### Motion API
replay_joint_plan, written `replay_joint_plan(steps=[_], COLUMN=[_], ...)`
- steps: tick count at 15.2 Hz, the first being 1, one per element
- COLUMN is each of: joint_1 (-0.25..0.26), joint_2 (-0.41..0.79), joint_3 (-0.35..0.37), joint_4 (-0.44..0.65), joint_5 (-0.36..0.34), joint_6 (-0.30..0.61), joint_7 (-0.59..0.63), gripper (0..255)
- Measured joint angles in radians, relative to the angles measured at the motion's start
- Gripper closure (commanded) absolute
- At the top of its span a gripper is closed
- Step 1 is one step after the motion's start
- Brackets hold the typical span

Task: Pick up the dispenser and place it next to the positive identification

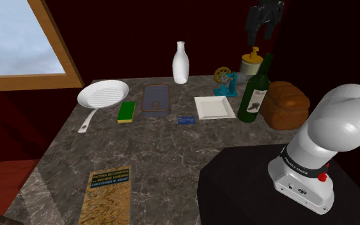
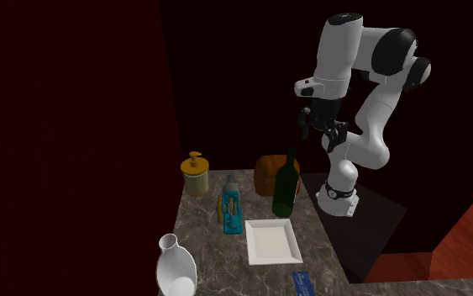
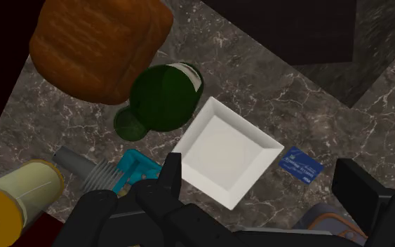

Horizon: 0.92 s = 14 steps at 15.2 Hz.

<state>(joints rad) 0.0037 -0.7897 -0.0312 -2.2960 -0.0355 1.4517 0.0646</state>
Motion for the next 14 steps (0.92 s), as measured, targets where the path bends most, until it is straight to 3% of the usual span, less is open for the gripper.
replay_joint_plan(steps=[4, 14], joint_1=[-0.012, -0.06], joint_2=[0.027, 0.247], joint_3=[-0.037, -0.221], joint_4=[-0.004, 0.056], joint_5=[-0.027, -0.128], joint_6=[0.029, 0.194], joint_7=[-0.037, -0.222], gripper=[0, 0])
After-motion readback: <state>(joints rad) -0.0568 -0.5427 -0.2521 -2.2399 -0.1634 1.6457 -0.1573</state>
